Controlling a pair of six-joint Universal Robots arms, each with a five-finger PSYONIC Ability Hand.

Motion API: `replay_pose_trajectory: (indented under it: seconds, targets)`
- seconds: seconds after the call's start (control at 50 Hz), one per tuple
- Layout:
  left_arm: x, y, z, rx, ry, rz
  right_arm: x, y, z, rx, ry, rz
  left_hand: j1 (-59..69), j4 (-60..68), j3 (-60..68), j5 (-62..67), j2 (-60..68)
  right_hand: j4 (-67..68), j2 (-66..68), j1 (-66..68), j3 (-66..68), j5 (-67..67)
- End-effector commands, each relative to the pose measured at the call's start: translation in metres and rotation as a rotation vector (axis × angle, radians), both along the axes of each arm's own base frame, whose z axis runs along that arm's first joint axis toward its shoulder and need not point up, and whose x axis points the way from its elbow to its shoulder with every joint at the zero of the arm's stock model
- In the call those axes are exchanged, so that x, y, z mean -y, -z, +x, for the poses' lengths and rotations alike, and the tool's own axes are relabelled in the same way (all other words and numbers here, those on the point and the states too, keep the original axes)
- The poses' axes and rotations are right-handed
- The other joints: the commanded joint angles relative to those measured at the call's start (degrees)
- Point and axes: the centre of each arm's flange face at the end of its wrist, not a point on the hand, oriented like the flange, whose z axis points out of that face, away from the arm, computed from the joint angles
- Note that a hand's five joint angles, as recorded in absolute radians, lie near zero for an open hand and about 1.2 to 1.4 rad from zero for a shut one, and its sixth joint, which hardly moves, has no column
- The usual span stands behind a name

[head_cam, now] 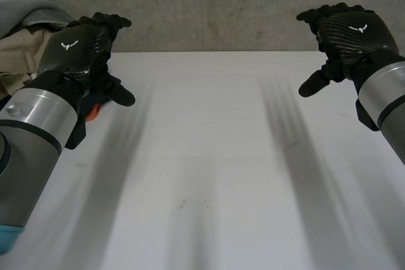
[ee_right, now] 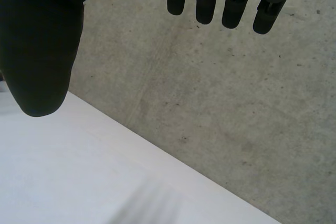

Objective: Fold the laundry.

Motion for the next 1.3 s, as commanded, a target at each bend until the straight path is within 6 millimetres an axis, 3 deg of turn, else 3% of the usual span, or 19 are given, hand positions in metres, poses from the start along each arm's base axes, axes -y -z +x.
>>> replay_pose_trajectory:
  seconds: [0.02, 0.06, 0.16, 0.24, 0.32, 0.34, 0.38, 0.4, 0.46, 0.5, 0.56, 0.64, 0.86, 0.94, 1.02, 1.06, 1.14, 1.22, 1.3]
  targets:
    - [0.000, 0.000, 0.000, -0.001, 0.001, -0.003, -0.002, 0.001, 0.003, -0.004, -0.031, 0.004, 0.61, 1.04, 0.64, 0.50, 0.88, 3.26, 3.14, 3.02, 3.25, 2.97]
    - [0.000, -0.001, 0.000, -0.002, 0.001, -0.005, -0.002, 0.001, 0.003, -0.004, -0.032, 0.004, -0.90, -0.47, -0.87, -1.01, -0.63, -4.07, -4.19, -4.31, -4.09, -4.36]
    - [0.005, -0.006, -0.001, 0.001, -0.004, -0.037, -0.002, 0.007, 0.001, -0.010, -0.029, 0.021, -2.59, -2.16, -2.56, -2.70, -2.32, -4.07, -4.19, -4.31, -4.09, -4.36]
    - [0.029, -0.019, 0.008, 0.044, -0.075, -0.147, -0.006, 0.022, 0.001, -0.029, -0.038, 0.063, -2.59, -2.16, -2.56, -2.70, -2.32, -4.07, -4.19, -4.31, -4.09, -4.36]
    - [0.079, -0.012, 0.027, 0.198, -0.203, -0.240, -0.011, 0.036, -0.001, -0.054, -0.044, 0.100, -2.63, -2.20, -2.60, -2.74, -2.36, -4.07, -4.19, -4.31, -4.09, -4.36]
    - [0.103, -0.009, 0.037, 0.273, -0.261, -0.275, -0.012, 0.040, -0.001, -0.058, -0.044, 0.110, -2.63, -2.20, -2.60, -2.74, -2.36, -4.07, -4.19, -4.31, -4.09, -4.36]
    - [0.123, -0.007, 0.045, 0.336, -0.304, -0.301, -0.014, 0.046, -0.002, -0.066, -0.047, 0.128, -2.63, -2.20, -2.60, -2.74, -2.36, -4.07, -4.19, -4.31, -4.09, -4.36]
    - [0.149, -0.001, 0.056, 0.403, -0.351, -0.320, -0.016, 0.052, -0.003, -0.074, -0.047, 0.147, -2.59, -2.16, -2.56, -2.70, -2.32, -4.07, -4.19, -4.31, -4.09, -4.36]
    - [0.182, 0.008, 0.071, 0.489, -0.402, -0.331, -0.019, 0.059, -0.005, -0.083, -0.051, 0.169, -2.42, -1.99, -2.39, -2.53, -2.15, -4.07, -4.19, -4.31, -4.09, -4.36]
    - [0.217, 0.016, 0.088, 0.551, -0.446, -0.344, -0.020, 0.066, -0.007, -0.092, -0.057, 0.192, -2.25, -1.82, -2.22, -2.36, -1.98, -4.07, -4.19, -4.31, -4.09, -4.36]
    - [0.252, 0.029, 0.108, 0.587, -0.462, -0.349, -0.021, 0.073, -0.009, -0.108, -0.076, 0.212, -1.42, -0.99, -1.38, -1.52, -1.15, -4.07, -4.19, -4.31, -4.09, -4.36]
    - [0.277, 0.043, 0.124, 0.605, -0.454, -0.346, -0.023, 0.078, -0.010, -0.118, -0.097, 0.226, -0.58, -0.15, -0.55, -0.69, -0.31, -4.07, -4.19, -4.31, -4.09, -4.36]
    - [0.299, 0.070, 0.133, 0.615, -0.435, -0.339, -0.024, 0.081, -0.010, -0.121, -0.102, 0.233, 14.04, 14.47, 14.07, 13.93, 14.31, -4.07, -4.19, -4.31, -4.09, -4.36]
    - [0.302, 0.076, 0.133, 0.616, -0.424, -0.337, -0.024, 0.080, -0.010, -0.121, -0.102, 0.231, 33.53, 33.96, 33.56, 33.42, 33.80, -4.07, -4.19, -4.31, -4.09, -4.36]
    - [0.302, 0.077, 0.132, 0.614, -0.424, -0.338, -0.024, 0.081, -0.010, -0.126, -0.103, 0.232, 65.61, 66.04, 65.64, 65.50, 65.88, -4.07, -4.19, -4.31, -4.09, -4.36]
    - [0.301, 0.074, 0.130, 0.608, -0.424, -0.352, -0.023, 0.082, -0.010, -0.131, -0.102, 0.233, 67.37, 67.80, 67.40, 67.26, 67.64, -4.07, -4.19, -4.31, -4.09, -4.36]
    - [0.292, 0.051, 0.114, 0.575, -0.420, -0.430, -0.022, 0.082, -0.011, -0.140, -0.098, 0.229, 67.37, 67.80, 67.40, 67.26, 67.64, -4.07, -4.19, -4.31, -4.09, -4.36]
    - [0.263, -0.004, 0.093, 0.465, -0.396, -0.545, -0.021, 0.082, -0.011, -0.141, -0.097, 0.228, 67.37, 67.80, 67.40, 67.26, 67.64, -4.07, -4.19, -4.31, -4.09, -4.36]
    - [0.242, -0.030, 0.082, 0.345, -0.349, -0.561, -0.021, 0.083, -0.011, -0.141, -0.097, 0.230, 67.37, 67.80, 67.40, 67.26, 67.64, -4.07, -4.19, -4.31, -4.09, -4.36]
